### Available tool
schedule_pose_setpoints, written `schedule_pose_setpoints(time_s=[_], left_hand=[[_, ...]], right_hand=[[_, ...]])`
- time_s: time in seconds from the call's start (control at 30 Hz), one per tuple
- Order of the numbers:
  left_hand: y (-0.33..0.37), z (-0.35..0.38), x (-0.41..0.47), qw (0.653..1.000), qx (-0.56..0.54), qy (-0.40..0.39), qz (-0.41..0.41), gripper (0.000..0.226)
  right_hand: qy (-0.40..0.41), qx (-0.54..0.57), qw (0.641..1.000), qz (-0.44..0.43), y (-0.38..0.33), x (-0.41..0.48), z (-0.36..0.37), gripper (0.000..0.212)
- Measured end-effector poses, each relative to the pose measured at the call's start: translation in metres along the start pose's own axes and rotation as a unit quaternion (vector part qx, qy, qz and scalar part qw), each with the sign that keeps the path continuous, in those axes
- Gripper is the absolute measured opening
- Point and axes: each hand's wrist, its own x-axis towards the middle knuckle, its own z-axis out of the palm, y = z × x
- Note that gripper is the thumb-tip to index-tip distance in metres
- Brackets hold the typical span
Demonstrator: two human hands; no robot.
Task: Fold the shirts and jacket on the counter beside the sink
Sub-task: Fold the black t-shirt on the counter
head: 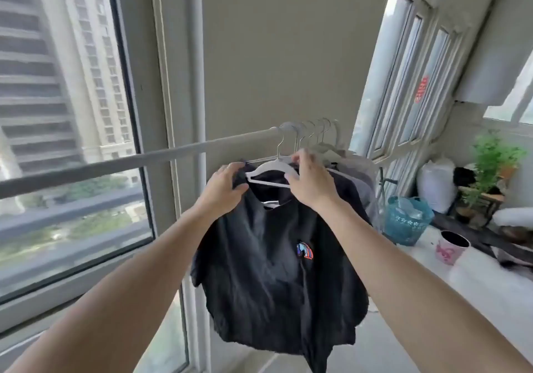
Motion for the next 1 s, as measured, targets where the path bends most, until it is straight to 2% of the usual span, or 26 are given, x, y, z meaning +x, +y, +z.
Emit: schedule_pose_setpoints(time_s=[0.07, 0.17, 0.23, 0.33, 0.47, 0.57, 0.7, 0.8, 1.0], left_hand=[[0.001, 0.009, 0.018, 0.999, 0.043, -0.003, 0.000, 0.055], [-0.004, 0.024, 0.038, 0.992, 0.106, -0.043, -0.052, 0.056], [-0.010, 0.037, 0.043, 0.985, 0.155, -0.032, -0.066, 0.054], [-0.011, 0.045, 0.044, 0.977, 0.197, 0.006, -0.078, 0.051], [-0.016, 0.033, 0.033, 0.962, 0.252, 0.059, -0.090, 0.050], [-0.021, 0.007, 0.011, 0.953, 0.266, 0.118, -0.080, 0.053], [-0.024, -0.036, -0.028, 0.942, 0.267, 0.185, -0.088, 0.027], [-0.022, -0.075, -0.068, 0.928, 0.280, 0.222, -0.105, 0.018], [-0.010, -0.162, -0.190, 0.915, 0.271, 0.263, -0.142, 0.028]], right_hand=[[0.007, 0.031, 0.999, -0.016, 0.016, 0.023, 0.006, 0.036], [-0.084, 0.028, 0.995, -0.042, 0.034, 0.051, 0.028, 0.040], [-0.118, 0.047, 0.990, -0.060, 0.042, 0.064, 0.042, 0.039], [-0.119, 0.106, 0.985, -0.071, 0.047, 0.074, 0.055, 0.035], [-0.085, 0.166, 0.974, -0.128, 0.031, 0.080, 0.059, 0.013], [-0.075, 0.199, 0.962, -0.170, 0.005, 0.074, 0.055, 0.009], [-0.086, 0.242, 0.945, -0.202, -0.042, 0.053, 0.047, 0.012], [-0.092, 0.251, 0.933, -0.240, -0.086, 0.033, 0.038, 0.012], [-0.115, 0.276, 0.899, -0.320, -0.194, -0.044, 0.013, 0.011]])
